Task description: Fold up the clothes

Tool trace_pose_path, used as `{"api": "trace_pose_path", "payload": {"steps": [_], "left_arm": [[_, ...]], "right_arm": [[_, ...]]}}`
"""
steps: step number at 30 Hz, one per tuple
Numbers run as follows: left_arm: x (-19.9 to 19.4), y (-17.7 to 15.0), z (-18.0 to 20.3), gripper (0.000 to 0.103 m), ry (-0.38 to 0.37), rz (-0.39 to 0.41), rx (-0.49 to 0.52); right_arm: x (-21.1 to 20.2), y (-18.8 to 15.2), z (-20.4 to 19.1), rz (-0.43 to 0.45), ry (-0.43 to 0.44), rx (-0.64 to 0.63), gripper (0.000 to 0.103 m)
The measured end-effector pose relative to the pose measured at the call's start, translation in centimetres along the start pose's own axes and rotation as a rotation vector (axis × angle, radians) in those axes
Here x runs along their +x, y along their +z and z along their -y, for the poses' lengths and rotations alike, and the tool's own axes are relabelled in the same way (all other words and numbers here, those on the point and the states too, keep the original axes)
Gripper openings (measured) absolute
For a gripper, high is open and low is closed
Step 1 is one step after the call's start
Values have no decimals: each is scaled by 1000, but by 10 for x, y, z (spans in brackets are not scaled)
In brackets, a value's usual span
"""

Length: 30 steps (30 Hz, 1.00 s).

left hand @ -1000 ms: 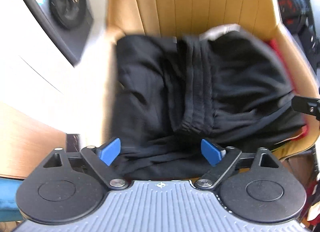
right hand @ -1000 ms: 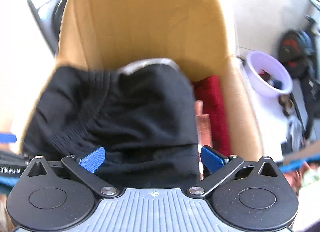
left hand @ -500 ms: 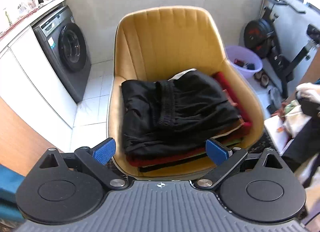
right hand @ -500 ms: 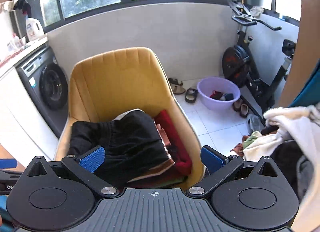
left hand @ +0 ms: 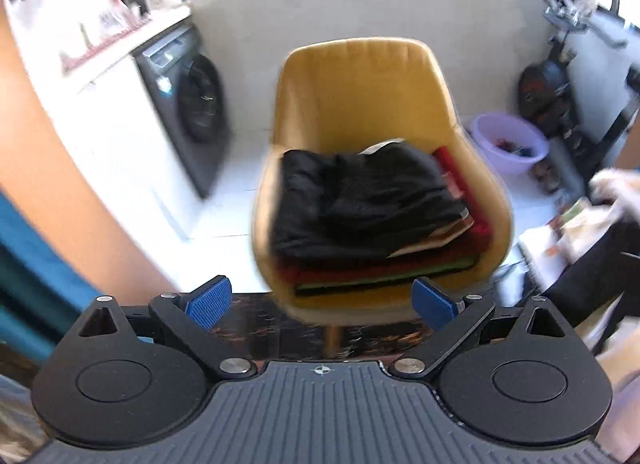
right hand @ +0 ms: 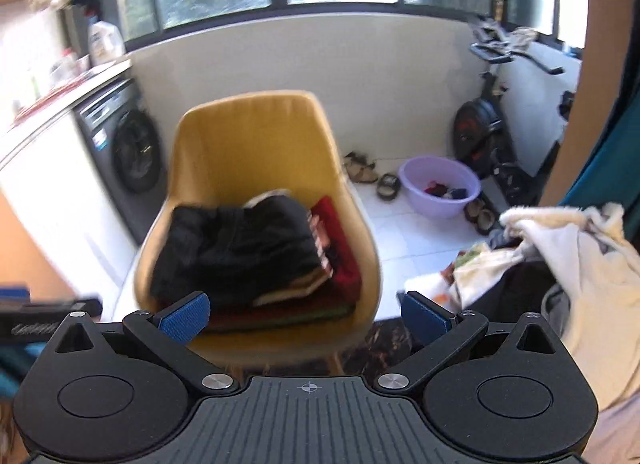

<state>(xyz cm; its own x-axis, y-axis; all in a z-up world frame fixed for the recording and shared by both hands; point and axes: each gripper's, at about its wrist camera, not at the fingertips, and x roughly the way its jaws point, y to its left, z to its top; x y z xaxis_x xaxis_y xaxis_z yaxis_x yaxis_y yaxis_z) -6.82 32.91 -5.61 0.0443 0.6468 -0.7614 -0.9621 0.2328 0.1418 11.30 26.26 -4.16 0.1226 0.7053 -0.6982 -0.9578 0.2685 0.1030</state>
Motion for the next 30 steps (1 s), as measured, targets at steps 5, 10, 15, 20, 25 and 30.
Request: {"api": "trace_pose_path", "payload": {"steps": [5, 10, 15, 20, 25, 30], "left_arm": [[-33, -63, 34, 98, -41, -109, -55], [-67, -118, 51, 98, -49, -176, -99], [-96, -149, 61, 98, -49, -186, -116], [-116, -158, 71, 99, -54, -160, -123], [-129, -157, 80, 98, -67, -106, -126], [-135, -152, 87, 98, -64, -70, -122]], "right_arm": [[-53, -61, 35, -47, 0, 24, 102], [-97, -113, 69, -64, -25, 13, 102], [-121, -143, 96, -115, -22, 64, 102], [-142, -154, 102, -102, -4, 49, 102], [-155, -153, 100, -80, 26, 39, 102], [-160, -147, 106, -59, 23, 47, 102]]}}
